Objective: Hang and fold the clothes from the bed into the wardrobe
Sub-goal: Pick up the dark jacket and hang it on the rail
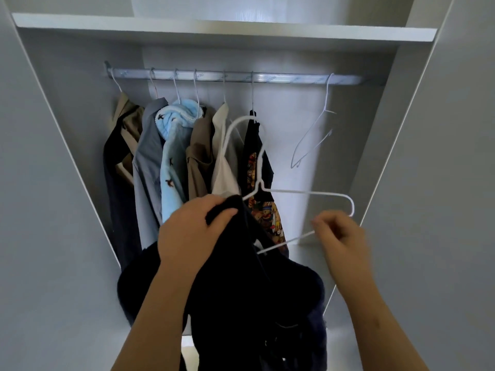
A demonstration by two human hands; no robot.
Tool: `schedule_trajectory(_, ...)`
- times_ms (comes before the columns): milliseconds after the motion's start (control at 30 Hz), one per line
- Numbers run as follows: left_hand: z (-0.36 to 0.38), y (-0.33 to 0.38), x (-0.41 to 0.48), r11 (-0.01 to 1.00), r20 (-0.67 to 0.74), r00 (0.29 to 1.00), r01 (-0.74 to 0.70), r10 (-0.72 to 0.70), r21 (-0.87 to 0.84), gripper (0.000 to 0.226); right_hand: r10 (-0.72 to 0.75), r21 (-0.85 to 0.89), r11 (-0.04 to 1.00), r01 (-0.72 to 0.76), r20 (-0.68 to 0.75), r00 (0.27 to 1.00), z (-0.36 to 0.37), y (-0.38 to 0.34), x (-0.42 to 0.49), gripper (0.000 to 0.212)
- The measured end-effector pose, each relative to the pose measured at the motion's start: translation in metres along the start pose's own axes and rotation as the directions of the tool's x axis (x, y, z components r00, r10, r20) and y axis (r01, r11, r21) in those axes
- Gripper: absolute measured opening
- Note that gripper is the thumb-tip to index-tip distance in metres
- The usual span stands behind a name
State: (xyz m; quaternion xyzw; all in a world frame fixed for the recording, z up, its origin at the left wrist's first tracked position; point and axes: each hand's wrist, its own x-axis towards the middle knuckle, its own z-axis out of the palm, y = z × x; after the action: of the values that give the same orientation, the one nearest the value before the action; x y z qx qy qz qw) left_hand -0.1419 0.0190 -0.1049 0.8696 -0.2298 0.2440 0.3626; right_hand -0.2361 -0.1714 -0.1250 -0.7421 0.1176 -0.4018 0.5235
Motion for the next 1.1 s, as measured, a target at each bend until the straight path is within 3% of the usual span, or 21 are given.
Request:
schedule_trajectory(67,-0.006,0.000,0.003,1.000,-0.055,0.998,0.025,-0.025,0.001,0.027,0.151,-0.068,0.987,-0.148,0.035,0.988,0.005,0.020,-0.007,0.033)
schedule_trajectory(167,-0.014,0.002,0.004,0.999,-0.106,0.994,0.027,-0.028,-0.018,0.029,0.351,-0.306,0.905,-0.295,0.145,0.925,0.015,0.054,-0.016,0.025)
schedule_trajectory(233,-0.019,0.004,0.002,0.999,-0.101,0.995,0.016,-0.021,-0.052,0.031,0.465,-0.481,0.820,-0.310,0.243,0.851,0.023,0.072,-0.020,0.018)
schedule_trajectory(367,-0.029,0.003,0.001,0.996,-0.097,0.995,-0.016,0.007,-0.093,0.023,0.584,-0.591,0.752,-0.292,0.392,0.710,0.044,0.082,-0.026,0.032)
schedule_trajectory(467,-0.038,-0.005,0.002,0.997,-0.104,0.995,-0.017,0.008,-0.082,0.025,0.621,-0.491,0.772,-0.404,0.446,0.644,0.062,0.077,-0.026,0.037)
schedule_trajectory(533,-0.046,-0.011,0.003,0.996,-0.106,0.994,-0.005,-0.005,-0.088,0.028,0.606,-0.366,0.796,-0.483,0.460,0.649,0.072,0.072,-0.024,0.034)
schedule_trajectory(633,-0.058,-0.017,0.004,0.995,-0.132,0.991,-0.003,-0.011,-0.105,0.022,0.564,-0.270,0.824,-0.498,0.470,0.679,0.089,0.064,-0.019,0.031)
schedule_trajectory(767,-0.071,-0.023,0.005,0.995,-0.172,0.985,-0.028,0.011,-0.094,0.017,0.515,-0.220,0.847,-0.483,0.564,0.646,0.109,0.059,-0.015,0.023)
schedule_trajectory(967,-0.085,-0.023,0.002,0.991,-0.183,0.982,-0.068,0.046,-0.115,0.019,0.506,-0.180,0.816,-0.549,0.682,0.528,0.136,0.056,-0.009,0.044)
schedule_trajectory(1100,-0.091,-0.024,-0.001,0.988,-0.194,0.979,-0.094,0.069,-0.124,0.021,0.535,-0.092,0.723,-0.685,0.702,0.470,0.146,0.057,-0.018,0.038)
